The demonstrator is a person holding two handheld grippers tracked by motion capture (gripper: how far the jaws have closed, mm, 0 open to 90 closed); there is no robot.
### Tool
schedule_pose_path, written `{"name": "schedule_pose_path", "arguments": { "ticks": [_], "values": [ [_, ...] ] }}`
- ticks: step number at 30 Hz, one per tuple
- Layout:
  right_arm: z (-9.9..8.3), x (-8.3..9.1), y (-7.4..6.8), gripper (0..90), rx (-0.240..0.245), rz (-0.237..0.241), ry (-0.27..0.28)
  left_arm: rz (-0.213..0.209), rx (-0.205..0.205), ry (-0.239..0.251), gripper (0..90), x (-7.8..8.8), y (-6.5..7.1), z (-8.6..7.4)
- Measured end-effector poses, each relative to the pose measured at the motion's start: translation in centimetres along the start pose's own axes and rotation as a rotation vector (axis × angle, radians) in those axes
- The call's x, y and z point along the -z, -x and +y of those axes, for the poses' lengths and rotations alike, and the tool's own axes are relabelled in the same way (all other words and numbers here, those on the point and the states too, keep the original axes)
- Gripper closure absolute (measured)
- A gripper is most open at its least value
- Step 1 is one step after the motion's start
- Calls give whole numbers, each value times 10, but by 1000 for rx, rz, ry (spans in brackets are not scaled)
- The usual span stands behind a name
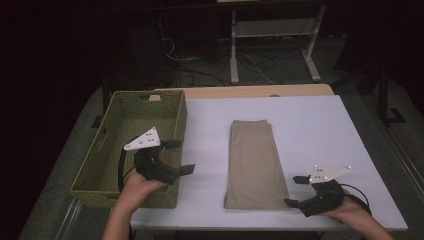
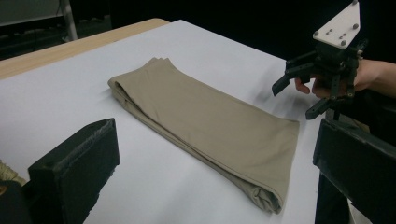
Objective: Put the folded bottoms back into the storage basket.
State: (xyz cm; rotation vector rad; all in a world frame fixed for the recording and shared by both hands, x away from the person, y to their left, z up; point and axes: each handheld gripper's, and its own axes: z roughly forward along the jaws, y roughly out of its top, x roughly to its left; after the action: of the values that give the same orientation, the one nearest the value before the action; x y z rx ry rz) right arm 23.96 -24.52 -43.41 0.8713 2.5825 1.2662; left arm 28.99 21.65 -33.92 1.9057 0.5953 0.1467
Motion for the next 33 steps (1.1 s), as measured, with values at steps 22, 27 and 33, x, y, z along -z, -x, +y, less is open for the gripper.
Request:
{"name": "schedule_pose_path", "arguments": {
  "ticks": [22, 27, 33],
  "values": [
    [5, -8, 3, 9, -19, -4, 17, -11, 1, -9, 5, -13, 12, 15],
    [5, -7, 2, 3, -14, -12, 27, -30, -9, 1, 5, -23, 18, 20],
    [6, -7, 3, 0, -9, -15, 31, -55, -25, 5, 5, -38, 27, 28]
  ]
}}
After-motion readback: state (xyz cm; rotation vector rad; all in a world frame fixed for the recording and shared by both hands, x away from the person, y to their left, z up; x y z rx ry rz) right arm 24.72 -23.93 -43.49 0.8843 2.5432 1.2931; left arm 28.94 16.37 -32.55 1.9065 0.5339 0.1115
